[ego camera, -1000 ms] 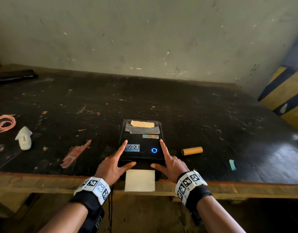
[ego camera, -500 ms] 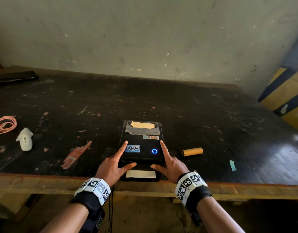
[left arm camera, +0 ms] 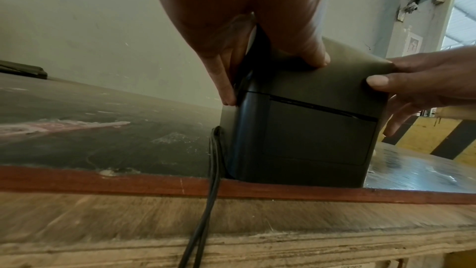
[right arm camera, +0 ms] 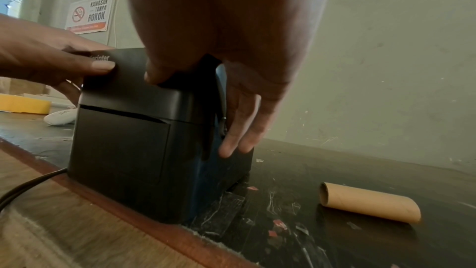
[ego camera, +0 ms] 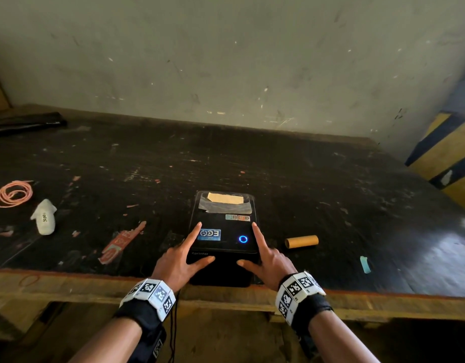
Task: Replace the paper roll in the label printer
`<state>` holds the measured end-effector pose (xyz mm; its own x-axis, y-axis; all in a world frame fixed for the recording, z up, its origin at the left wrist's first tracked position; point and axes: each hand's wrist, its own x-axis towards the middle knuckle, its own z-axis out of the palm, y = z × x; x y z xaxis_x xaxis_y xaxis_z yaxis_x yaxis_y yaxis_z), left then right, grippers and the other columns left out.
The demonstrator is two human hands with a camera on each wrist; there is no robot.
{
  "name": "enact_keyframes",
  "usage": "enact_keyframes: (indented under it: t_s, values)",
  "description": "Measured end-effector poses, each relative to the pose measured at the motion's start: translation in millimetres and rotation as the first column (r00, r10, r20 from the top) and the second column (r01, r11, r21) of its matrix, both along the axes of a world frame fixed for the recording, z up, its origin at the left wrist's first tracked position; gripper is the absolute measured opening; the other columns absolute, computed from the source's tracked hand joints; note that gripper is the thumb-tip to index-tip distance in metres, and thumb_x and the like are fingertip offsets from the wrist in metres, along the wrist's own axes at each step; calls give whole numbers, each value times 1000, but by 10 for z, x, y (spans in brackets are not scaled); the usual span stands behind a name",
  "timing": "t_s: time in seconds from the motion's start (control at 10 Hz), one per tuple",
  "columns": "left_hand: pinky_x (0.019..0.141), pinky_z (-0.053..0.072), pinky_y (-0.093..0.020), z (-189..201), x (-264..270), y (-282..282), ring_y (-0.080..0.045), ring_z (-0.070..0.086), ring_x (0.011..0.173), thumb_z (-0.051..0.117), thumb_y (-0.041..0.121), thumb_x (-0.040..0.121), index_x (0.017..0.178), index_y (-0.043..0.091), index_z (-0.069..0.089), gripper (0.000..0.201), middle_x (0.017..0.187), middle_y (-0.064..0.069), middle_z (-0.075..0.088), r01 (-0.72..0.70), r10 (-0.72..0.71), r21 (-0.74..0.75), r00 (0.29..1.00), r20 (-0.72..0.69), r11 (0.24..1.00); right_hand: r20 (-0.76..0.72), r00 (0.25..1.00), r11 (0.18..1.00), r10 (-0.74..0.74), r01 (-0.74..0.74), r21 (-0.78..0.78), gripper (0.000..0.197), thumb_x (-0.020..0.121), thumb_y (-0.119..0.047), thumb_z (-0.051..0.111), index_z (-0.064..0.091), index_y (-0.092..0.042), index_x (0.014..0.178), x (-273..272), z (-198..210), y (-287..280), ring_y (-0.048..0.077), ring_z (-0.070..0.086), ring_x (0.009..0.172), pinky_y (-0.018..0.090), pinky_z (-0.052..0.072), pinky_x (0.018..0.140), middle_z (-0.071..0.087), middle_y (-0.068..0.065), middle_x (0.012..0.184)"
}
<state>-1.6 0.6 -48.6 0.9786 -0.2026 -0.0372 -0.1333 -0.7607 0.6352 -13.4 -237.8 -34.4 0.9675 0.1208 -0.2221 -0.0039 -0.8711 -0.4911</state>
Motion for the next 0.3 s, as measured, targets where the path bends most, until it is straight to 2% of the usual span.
enact_keyframes:
  t_s: [0.3]
  values:
    - [103, 42, -47, 51, -17, -18, -30, 44, 129, 57, 61, 75, 138, 51, -5, 89, 149, -11, 35, 9, -9, -28, 1000, 2, 1000, 32, 999, 1000, -4, 5, -22, 99, 83, -56, 55, -26, -42, 138, -18, -12, 11, 25, 64, 104, 45, 52, 89, 56, 12, 133]
